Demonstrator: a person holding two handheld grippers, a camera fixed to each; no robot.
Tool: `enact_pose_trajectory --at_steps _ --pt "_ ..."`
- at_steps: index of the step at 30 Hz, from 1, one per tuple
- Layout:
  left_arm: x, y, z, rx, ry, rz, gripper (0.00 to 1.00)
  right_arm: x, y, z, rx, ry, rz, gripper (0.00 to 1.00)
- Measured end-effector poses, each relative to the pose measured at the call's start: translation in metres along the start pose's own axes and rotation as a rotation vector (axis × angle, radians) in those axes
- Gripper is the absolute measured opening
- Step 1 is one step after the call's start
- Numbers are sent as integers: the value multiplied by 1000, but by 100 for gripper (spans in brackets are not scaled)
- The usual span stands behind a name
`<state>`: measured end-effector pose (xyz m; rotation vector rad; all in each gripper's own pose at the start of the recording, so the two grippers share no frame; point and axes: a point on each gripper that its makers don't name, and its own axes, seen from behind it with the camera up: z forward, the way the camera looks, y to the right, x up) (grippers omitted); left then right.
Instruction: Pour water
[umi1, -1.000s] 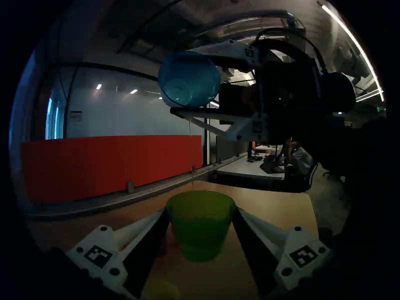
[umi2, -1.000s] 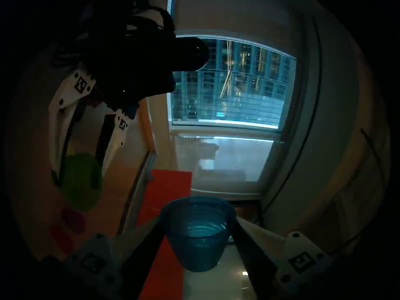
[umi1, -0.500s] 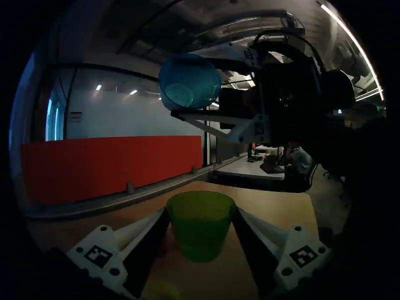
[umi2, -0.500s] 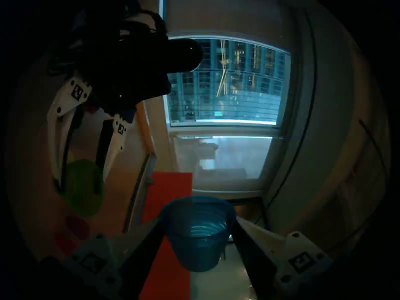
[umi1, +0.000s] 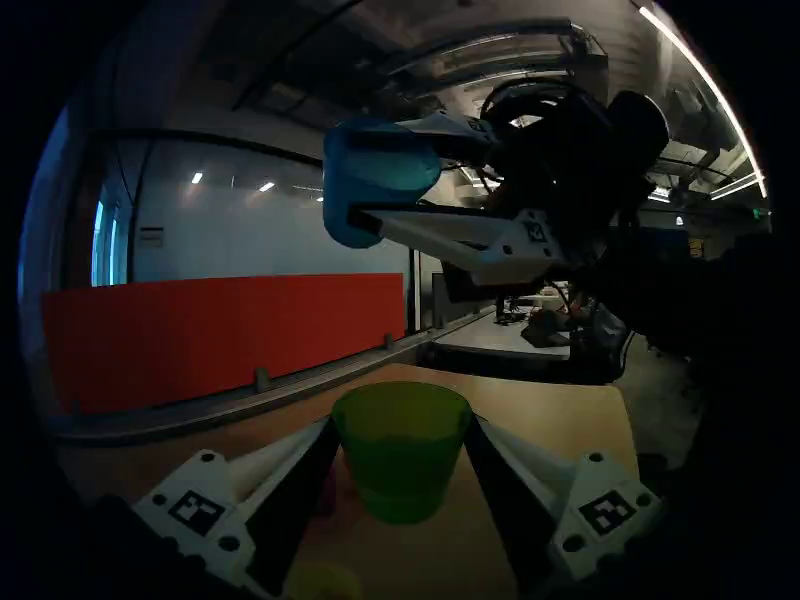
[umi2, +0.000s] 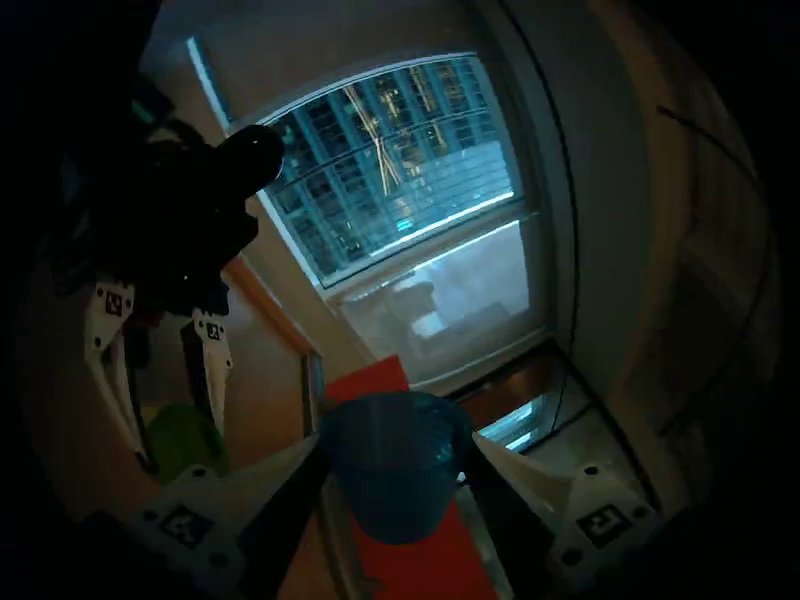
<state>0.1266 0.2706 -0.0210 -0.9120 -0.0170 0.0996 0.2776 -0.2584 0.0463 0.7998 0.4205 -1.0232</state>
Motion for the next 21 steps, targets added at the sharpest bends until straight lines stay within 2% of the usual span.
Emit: enact_pose_trajectory --at_steps 4,15,21 --pt "0 1 0 0 0 1 87 1 -11 -2 28 1 155 90" --pt "0 -1 1 5 -1 3 87 10 -26 -6 75 21 648 89" --pt "0 -1 1 7 -1 4 87 24 -32 -8 112 48 869 89"
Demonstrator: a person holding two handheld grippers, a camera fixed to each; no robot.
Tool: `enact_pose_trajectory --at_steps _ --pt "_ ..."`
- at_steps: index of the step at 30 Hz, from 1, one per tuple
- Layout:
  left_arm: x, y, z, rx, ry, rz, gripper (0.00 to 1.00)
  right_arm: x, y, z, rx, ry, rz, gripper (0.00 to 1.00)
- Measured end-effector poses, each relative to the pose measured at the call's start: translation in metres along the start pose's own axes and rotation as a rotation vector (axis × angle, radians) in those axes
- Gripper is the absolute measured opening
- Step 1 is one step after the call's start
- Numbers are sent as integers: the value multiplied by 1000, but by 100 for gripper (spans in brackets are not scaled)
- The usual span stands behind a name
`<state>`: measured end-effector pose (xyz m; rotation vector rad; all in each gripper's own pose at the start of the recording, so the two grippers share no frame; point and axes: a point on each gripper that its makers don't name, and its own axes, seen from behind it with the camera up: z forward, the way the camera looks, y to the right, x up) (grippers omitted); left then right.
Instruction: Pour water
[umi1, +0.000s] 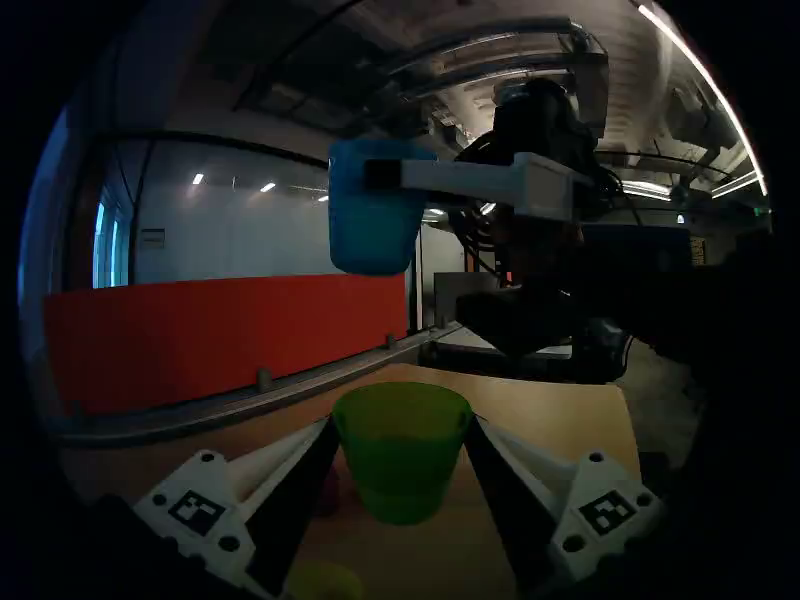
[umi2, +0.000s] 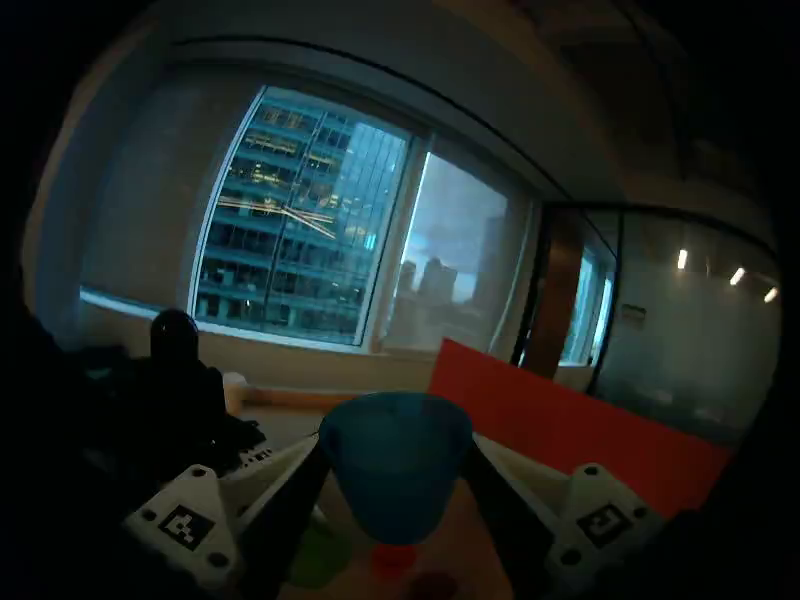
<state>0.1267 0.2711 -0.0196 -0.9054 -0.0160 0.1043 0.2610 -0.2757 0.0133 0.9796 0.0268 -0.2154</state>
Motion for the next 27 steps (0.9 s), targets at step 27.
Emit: enact_pose_trajectory --at_steps 27 --pt "-1 -1 -10 13 -2 -1 87 -5 17 -23 -49 4 125 89"
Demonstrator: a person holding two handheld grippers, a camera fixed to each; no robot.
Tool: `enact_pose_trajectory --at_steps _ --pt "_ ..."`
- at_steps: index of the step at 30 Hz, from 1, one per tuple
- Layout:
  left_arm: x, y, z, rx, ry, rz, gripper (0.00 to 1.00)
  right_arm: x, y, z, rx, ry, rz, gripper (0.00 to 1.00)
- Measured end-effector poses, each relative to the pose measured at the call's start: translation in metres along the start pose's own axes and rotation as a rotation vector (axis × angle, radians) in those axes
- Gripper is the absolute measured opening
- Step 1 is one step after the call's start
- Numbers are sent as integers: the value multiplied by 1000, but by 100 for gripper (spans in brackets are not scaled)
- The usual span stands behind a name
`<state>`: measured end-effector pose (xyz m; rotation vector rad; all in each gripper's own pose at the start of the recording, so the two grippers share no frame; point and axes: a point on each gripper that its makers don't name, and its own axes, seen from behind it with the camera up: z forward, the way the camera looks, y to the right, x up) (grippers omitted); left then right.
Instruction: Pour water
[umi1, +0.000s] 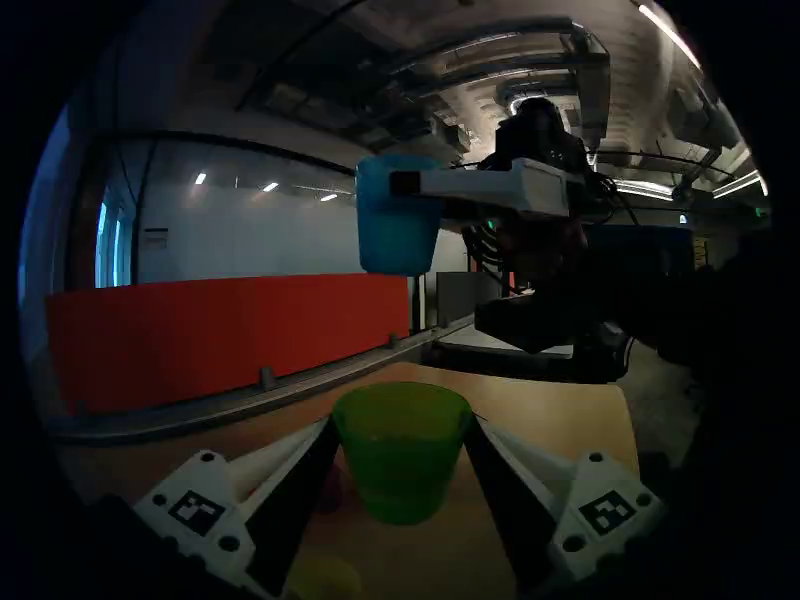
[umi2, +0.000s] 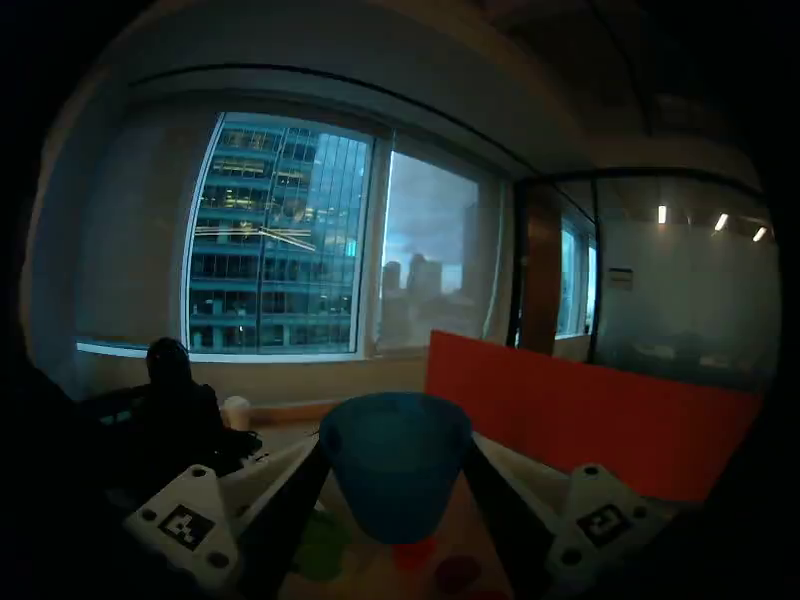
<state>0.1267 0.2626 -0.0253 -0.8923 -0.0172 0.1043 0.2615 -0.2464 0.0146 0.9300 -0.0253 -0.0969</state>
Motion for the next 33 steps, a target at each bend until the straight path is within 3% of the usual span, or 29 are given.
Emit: enact_pose_trajectory --at_steps 15,24,33 --pt "2 -2 -10 19 -5 -9 87 -20 26 -39 -75 -27 -28 90" --pt "1 5 -6 9 -9 -6 87 -25 32 -57 -92 -22 1 90" --pt "-2 7 -6 6 -26 -6 87 -39 24 -63 -54 -42 56 91"
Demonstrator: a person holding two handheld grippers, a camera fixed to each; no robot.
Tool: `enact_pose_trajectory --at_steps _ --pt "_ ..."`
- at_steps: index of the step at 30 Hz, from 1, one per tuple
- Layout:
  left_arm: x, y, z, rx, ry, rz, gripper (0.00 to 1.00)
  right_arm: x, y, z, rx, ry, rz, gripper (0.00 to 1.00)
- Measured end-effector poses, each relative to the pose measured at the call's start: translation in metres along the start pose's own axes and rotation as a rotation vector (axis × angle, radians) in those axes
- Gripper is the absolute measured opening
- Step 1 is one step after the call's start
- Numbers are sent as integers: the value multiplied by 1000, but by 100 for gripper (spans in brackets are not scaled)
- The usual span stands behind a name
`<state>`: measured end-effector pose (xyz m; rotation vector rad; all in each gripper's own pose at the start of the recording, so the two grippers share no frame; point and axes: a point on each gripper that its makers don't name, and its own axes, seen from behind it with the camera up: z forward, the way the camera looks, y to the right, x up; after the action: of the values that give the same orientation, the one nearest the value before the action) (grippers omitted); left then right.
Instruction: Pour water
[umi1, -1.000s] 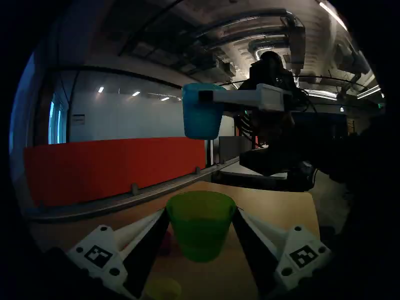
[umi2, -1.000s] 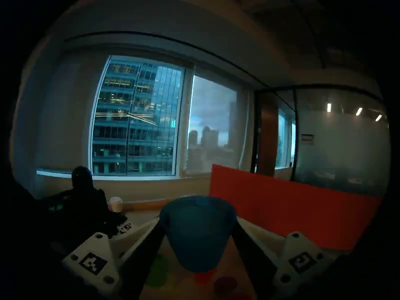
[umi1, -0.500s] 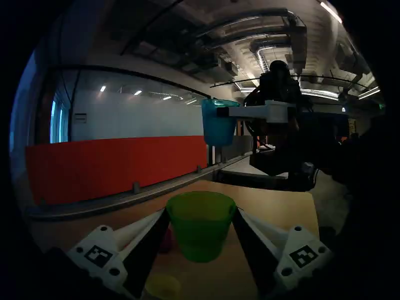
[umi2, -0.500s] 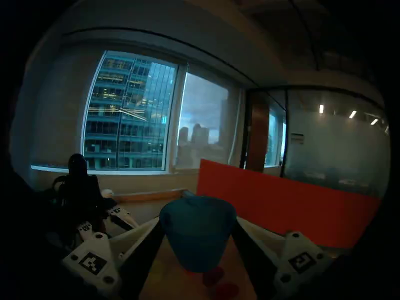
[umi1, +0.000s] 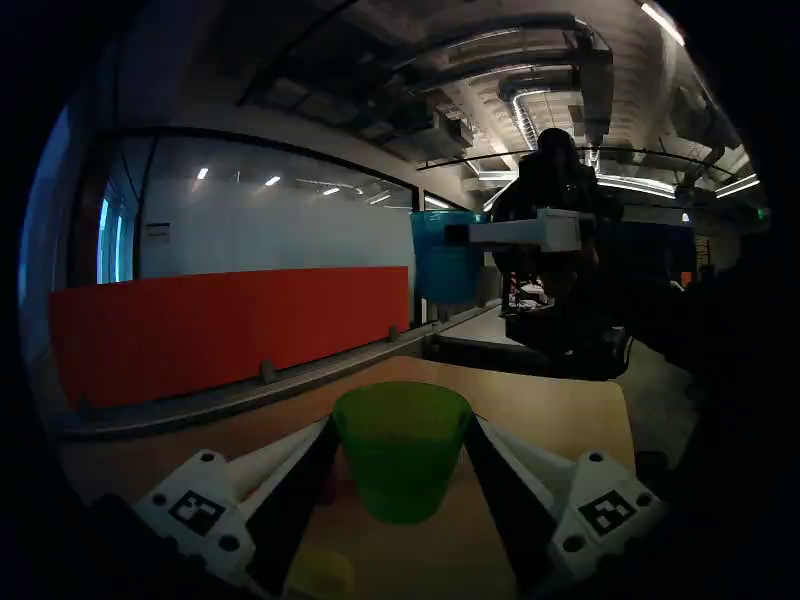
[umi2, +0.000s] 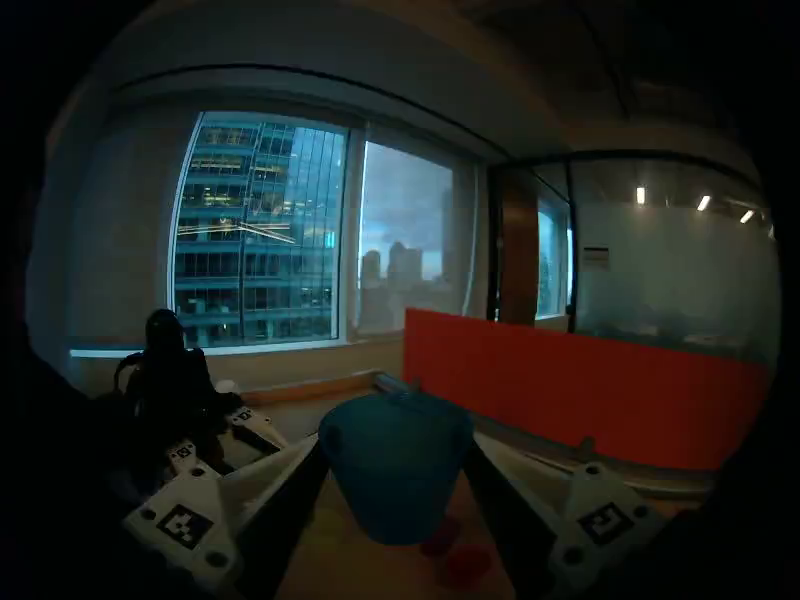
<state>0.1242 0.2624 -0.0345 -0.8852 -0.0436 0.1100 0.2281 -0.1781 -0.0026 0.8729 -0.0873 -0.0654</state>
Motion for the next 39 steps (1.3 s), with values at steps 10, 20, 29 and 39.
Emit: enact_pose_trajectory --at_steps 10,20,29,39 --pt "-9 2 0 -10 -29 0 87 -32 3 -5 10 -51 3 91" --pt "-28 7 1 -23 -73 4 87 -74 -3 -14 35 -137 -11 91" --pt "-48 15 2 -40 -129 22 87 -101 -5 -18 50 -191 -23 91" --pt "-75 20 4 -50 -200 42 87 -137 -12 -19 87 -259 -48 91"
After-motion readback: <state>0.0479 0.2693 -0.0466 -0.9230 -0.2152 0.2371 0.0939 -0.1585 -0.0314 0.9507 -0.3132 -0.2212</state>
